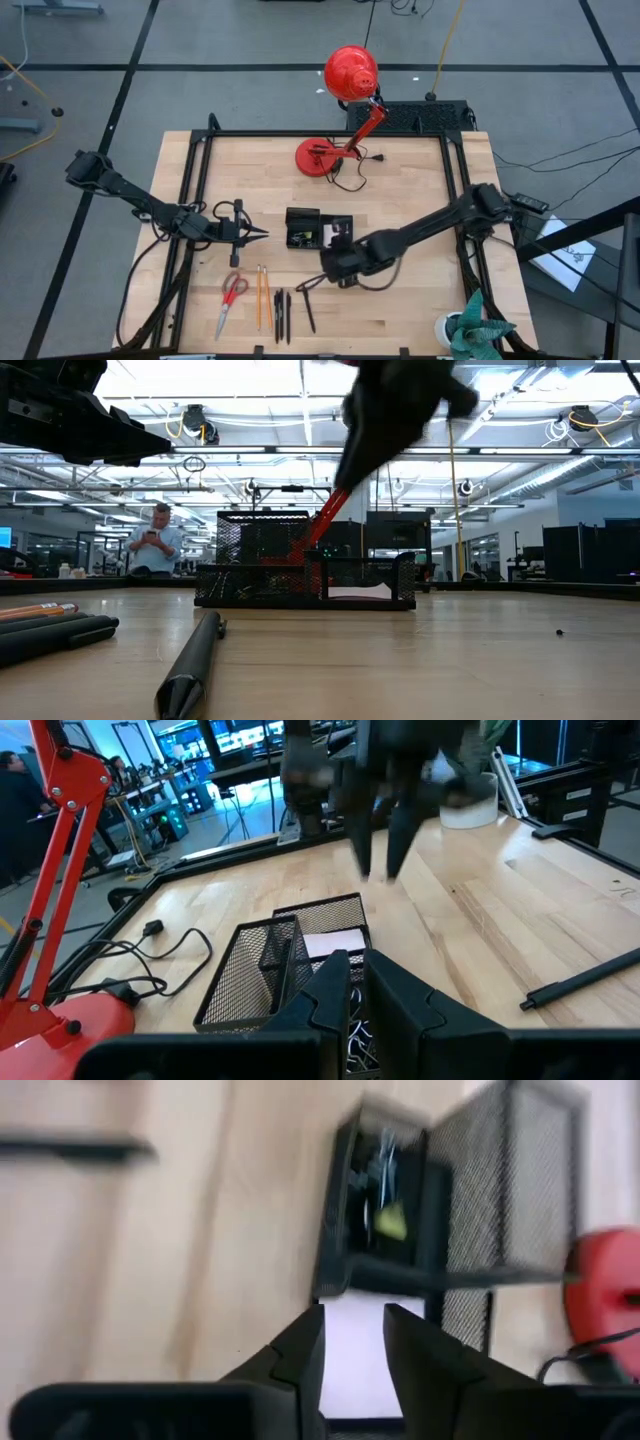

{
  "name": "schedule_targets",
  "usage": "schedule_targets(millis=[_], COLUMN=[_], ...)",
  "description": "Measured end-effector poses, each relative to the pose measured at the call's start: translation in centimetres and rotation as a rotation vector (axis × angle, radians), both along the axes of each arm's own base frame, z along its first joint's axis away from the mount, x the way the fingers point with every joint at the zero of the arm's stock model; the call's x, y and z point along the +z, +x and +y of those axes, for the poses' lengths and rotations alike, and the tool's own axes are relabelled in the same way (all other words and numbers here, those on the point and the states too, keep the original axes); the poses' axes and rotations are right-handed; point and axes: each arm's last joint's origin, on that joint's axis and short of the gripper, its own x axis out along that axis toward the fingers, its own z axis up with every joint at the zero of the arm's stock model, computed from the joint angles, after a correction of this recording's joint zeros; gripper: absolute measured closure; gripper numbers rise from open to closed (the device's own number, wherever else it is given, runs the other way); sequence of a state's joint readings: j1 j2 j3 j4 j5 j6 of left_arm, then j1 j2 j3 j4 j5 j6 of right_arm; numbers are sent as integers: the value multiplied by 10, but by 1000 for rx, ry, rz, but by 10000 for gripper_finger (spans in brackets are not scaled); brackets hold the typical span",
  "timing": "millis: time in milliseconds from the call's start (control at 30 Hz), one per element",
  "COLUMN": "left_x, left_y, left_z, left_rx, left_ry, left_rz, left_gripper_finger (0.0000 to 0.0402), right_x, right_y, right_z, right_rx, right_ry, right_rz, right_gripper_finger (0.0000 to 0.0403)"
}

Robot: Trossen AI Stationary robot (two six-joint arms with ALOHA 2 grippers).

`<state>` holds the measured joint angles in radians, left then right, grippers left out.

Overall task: Pick and place office supplies into organizer
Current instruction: Put the orange pencil into the black mesh desk organizer

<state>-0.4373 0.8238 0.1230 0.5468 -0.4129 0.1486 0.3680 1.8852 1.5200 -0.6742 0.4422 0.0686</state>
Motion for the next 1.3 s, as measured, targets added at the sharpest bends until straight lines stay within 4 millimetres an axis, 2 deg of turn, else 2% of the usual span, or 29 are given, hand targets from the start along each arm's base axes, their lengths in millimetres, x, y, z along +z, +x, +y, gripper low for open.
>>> schedule_targets(millis=[133, 233, 333, 400, 533, 667, 767, 933, 1067, 1300], left_x=[0, 0, 0, 0, 0, 0, 0, 0, 0, 0], left_y=[0, 0, 0, 0, 0, 0, 0, 0, 0, 0], left_z=[0, 0, 0, 0, 0, 0, 0, 0, 0, 0], left_rx=[0, 0, 0, 0, -1, -3, -3, -3, 7, 15], left_ry=[0, 3, 0, -1, 4, 13, 14, 16, 10, 6], left_rz=[0, -1, -1, -1, -1, -2, -2, -2, -2, -2], left_gripper_finger=[360, 360, 360, 360, 360, 360, 360, 360, 360, 360], right_x=[39, 49, 52, 53, 42, 42, 37, 16, 1, -10], right_y=[-17, -31, -43, -53, -77, -101, -123, -149, -159, -165], right_z=[13, 18, 5, -14, -59, -82, -85, -83, -79, -76], right_rx=[123, 337, 482, 444, 229, 271, 270, 256, 195, 285], right_ry=[5, 34, 153, 157, 103, 219, 238, 231, 196, 249], right_rz=[-120, -231, -396, -480, -491, -635, -777, -843, -887, -905], right_gripper_finger=[344, 386, 395, 394, 401, 402, 402, 402, 402, 403])
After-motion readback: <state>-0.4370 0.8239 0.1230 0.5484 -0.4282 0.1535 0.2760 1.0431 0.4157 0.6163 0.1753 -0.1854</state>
